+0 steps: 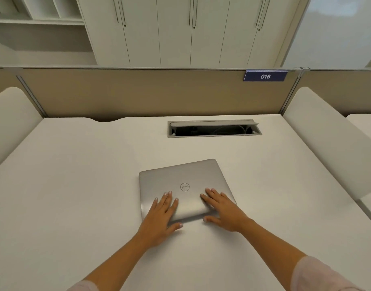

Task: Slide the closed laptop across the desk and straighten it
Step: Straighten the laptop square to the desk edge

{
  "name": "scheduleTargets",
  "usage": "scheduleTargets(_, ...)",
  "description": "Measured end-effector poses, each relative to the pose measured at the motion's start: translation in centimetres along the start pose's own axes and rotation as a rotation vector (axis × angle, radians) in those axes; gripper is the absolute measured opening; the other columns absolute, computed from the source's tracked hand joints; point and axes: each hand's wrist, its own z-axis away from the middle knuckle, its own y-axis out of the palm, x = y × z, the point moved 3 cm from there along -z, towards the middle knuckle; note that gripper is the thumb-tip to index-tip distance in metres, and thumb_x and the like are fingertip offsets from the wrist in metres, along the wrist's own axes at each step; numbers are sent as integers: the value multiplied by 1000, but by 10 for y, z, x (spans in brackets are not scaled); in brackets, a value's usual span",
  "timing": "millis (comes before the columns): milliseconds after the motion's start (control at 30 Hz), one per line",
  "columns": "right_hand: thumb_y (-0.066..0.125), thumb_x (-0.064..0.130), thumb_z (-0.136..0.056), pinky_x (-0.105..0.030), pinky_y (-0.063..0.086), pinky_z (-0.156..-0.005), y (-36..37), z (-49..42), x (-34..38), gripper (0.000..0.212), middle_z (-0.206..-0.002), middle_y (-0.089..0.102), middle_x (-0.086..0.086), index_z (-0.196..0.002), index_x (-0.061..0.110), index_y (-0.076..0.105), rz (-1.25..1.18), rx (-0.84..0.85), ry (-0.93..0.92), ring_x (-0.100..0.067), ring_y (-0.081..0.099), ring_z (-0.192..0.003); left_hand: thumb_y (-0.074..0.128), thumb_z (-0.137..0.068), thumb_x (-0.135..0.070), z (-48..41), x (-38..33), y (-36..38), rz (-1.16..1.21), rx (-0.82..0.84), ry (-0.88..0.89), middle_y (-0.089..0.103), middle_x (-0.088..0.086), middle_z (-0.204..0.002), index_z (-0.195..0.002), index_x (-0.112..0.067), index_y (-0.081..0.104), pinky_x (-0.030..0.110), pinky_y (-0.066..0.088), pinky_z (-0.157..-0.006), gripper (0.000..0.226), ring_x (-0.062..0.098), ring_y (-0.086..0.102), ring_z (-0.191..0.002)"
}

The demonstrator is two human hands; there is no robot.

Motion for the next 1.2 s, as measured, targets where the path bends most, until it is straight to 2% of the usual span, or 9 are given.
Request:
scheduleTargets(133, 40, 52, -98, -36, 2, -122, 5, -2, 0, 69, -165, 1, 2, -154, 30, 7, 28, 1, 28, -19, 1, -152, 19, -96, -58, 12, 0, -6, -67, 35, -48, -4, 4, -160, -154, -23, 8, 38, 10, -120, 68, 21, 1, -149)
scheduleTargets(200, 41, 46, -99, -37, 4, -122, 4, -4, 1, 66, -165, 3, 0, -154, 29, 8, 38, 2, 30, -21, 3, -152, 11, -98, -51, 15, -6, -16, -119, -11, -41, 36, 9, -153, -144, -17, 42, 39, 41, -106, 65, 24, 41, -137)
scheduleTargets(267, 42, 40, -101, -38, 6, -122, 4, -5, 1, 65, -165, 4, -2, -155, 27, 9, 59, 12, 17, -22, 5, -152, 26, -97, -44, 17, -11, -17, -157, -49, -38, 57, 10, -137, -131, -14, 58, 38, 55, -88, 56, 25, 61, -119)
scheduleTargets(333, 41, 36, -102, -40, 7, -122, 2, -5, -1, 63, -165, 4, -4, -155, 25, 8, 86, 28, -4, -24, 5, -152, 44, -97, -32, 16, -15, -13, -117, -78, -36, 40, 13, -150, -143, -10, 42, 40, 45, -102, 51, 31, 47, -132)
scheduleTargets(400, 39, 35, -102, -42, 9, -122, 2, -5, -2, 62, -165, 4, -5, -155, 24, 7, 118, 42, -17, -26, 6, -151, 35, -103, -27, 13, -13, -5, -96, 30, -98, 5, 10, -161, -153, -12, 9, 38, 17, -118, 58, 31, 12, -148)
scheduleTargets(467, 37, 34, -103, -44, 11, -122, 3, -6, -1, 62, -165, 4, -7, -155, 22, 6, 147, 52, -19, -28, 7, -151, 28, -105, -24, 15, -15, -3, -102, 66, -132, -6, 9, -162, -153, -15, -2, 37, 7, -120, 57, 29, 0, -149)
scheduleTargets(633, 34, 31, -104, -47, 12, -121, 9, -4, 2, 61, -164, 1, -11, -155, 20, 1, 192, 51, 2, -30, 6, -151, 43, -101, -12, 15, -17, -2, -41, -13, -102, 12, 14, -159, -152, -10, 15, 47, 18, -117, 58, 38, 15, -145)
scheduleTargets(733, 31, 31, -105, -48, 12, -121, 10, -5, 5, 61, -164, 1, -12, -155, 19, -1, 218, 48, 8, -32, 6, -151, 35, -103, -14, 13, -10, 1, -42, 18, -103, -1, 11, -161, -153, -14, 6, 42, 9, -119, 57, 34, 4, -148)
scheduleTargets(1200, 26, 31, -106, -50, 12, -121, 13, -18, 24, 60, -164, -3, -15, -154, 17, -6, 253, 38, 81, -35, 3, -151, 30, -103, -10, -5, 26, -3, -37, -6, -99, -10, 2, -162, -153, -23, -6, 34, 2, -120, 62, 24, -5, -149)
